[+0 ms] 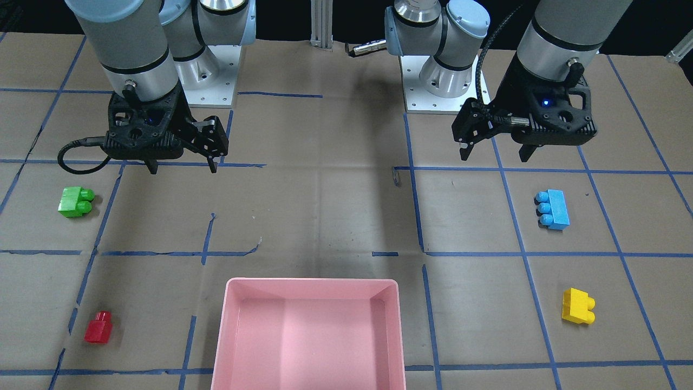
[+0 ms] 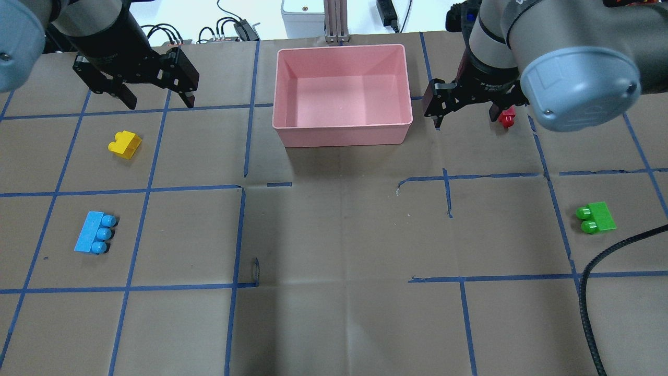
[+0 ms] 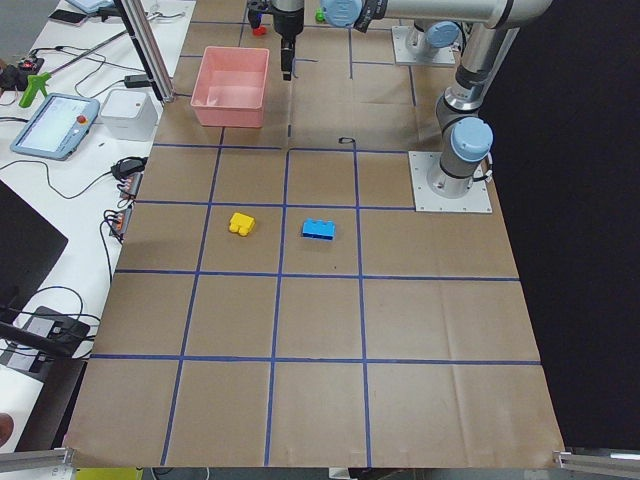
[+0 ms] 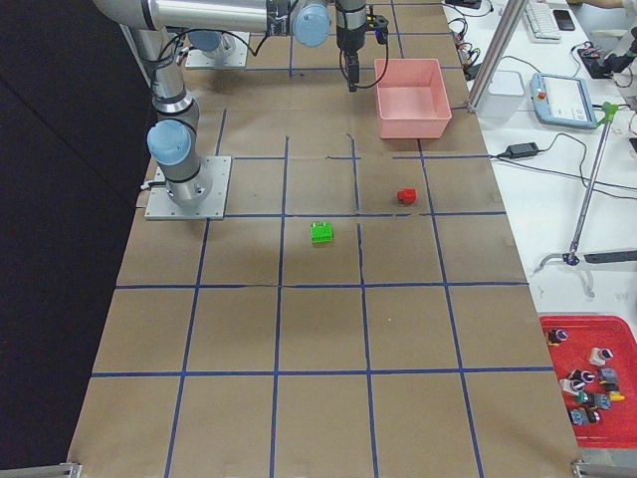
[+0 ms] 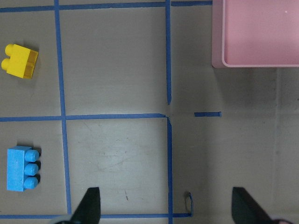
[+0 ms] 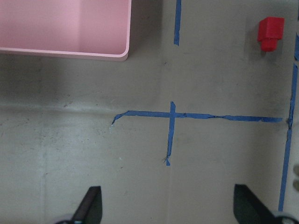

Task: Put all blocks into box

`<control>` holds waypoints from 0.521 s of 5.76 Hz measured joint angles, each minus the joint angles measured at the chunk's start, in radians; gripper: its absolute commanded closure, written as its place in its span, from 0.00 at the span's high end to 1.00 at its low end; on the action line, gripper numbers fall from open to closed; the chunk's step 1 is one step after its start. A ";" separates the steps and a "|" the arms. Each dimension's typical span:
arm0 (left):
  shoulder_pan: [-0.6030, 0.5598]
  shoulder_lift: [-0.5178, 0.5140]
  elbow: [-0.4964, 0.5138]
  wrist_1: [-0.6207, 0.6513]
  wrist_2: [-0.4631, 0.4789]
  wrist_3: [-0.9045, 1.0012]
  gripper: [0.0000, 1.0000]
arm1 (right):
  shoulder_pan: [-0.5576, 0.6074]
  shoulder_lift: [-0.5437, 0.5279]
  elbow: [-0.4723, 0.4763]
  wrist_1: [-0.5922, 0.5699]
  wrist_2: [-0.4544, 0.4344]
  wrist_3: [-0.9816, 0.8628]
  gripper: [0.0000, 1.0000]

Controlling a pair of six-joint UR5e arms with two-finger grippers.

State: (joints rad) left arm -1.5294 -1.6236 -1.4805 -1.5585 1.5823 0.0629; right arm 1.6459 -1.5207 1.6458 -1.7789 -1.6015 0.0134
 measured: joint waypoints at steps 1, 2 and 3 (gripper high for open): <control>0.000 0.000 0.000 0.000 -0.001 0.000 0.99 | 0.000 0.001 0.001 -0.005 0.000 0.000 1.00; 0.000 -0.002 0.000 0.000 0.001 0.000 0.99 | 0.000 0.001 0.001 -0.008 0.000 -0.001 1.00; 0.000 -0.003 0.000 0.001 0.004 0.000 0.99 | 0.000 0.001 0.002 -0.006 0.000 -0.001 1.00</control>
State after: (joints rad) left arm -1.5291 -1.6263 -1.4806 -1.5574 1.5858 0.0633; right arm 1.6460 -1.5198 1.6474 -1.7853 -1.6015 0.0124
